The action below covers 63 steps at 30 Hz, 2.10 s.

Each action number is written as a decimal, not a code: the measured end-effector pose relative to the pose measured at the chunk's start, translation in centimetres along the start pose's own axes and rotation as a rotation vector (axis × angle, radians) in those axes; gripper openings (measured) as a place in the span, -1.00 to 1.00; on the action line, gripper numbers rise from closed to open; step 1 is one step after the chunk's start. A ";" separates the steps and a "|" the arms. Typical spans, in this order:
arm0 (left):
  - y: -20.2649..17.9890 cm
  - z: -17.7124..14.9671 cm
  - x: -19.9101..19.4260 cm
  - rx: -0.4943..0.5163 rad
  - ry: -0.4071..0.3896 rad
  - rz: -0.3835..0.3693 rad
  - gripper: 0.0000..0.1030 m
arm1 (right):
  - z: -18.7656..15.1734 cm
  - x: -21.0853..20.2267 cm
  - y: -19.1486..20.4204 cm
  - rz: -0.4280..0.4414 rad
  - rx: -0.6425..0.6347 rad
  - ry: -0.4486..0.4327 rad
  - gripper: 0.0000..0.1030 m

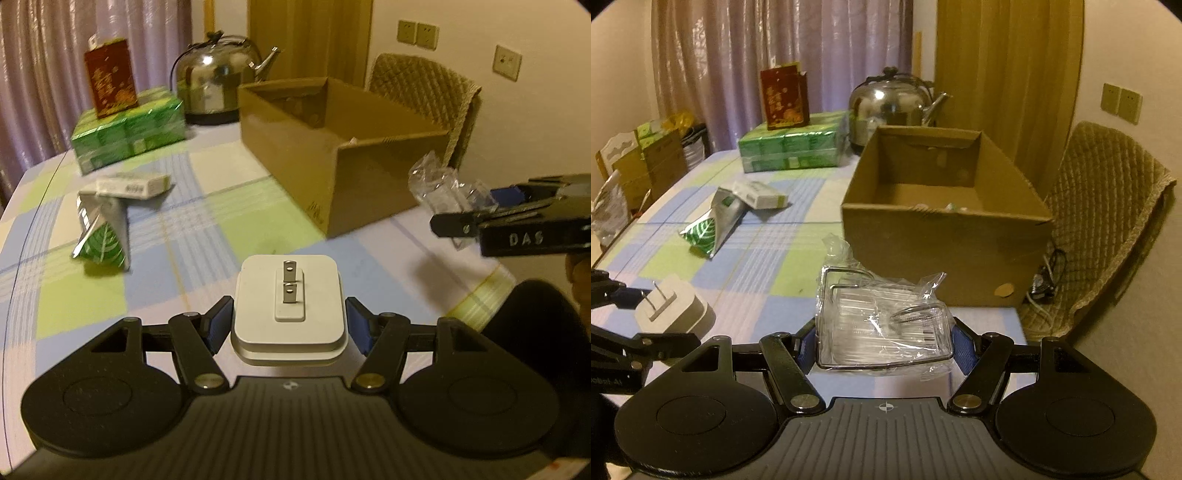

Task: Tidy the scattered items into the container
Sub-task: 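Carry the plug adapter and soap rack with both tools over the cardboard box, then lower both tools into the box and open them to drop adapter and rack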

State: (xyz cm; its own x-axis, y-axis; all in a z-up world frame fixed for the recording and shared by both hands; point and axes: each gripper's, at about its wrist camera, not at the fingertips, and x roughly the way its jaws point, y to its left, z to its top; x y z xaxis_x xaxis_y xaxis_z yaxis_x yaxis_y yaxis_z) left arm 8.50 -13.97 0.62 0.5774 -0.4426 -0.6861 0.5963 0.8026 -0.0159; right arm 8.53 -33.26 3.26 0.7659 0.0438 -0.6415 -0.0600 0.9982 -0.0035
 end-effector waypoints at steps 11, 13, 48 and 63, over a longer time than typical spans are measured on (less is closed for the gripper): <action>-2.3 8.0 2.0 0.087 -0.120 -0.061 0.17 | 4.4 -1.0 -3.5 -0.028 0.003 -0.076 0.30; -2.7 9.7 2.6 0.097 -0.139 -0.074 0.17 | 5.6 -0.7 -4.4 -0.034 0.010 -0.090 0.30; -4.2 18.5 17.9 0.318 -0.079 -0.132 0.17 | 11.4 12.7 -10.8 -0.108 -0.043 -0.014 0.30; -4.9 18.1 20.2 0.346 0.001 -0.150 0.18 | 11.5 12.9 -11.5 -0.094 -0.007 -0.017 0.30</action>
State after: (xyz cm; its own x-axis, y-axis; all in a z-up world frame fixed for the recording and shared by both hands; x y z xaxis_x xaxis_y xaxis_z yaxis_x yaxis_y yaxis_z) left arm 27.34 -34.03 -0.02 0.4691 -0.5445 -0.6953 0.8275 0.5461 0.1306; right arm 26.44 -43.75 3.88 0.7790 -0.0494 -0.6251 0.0083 0.9976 -0.0686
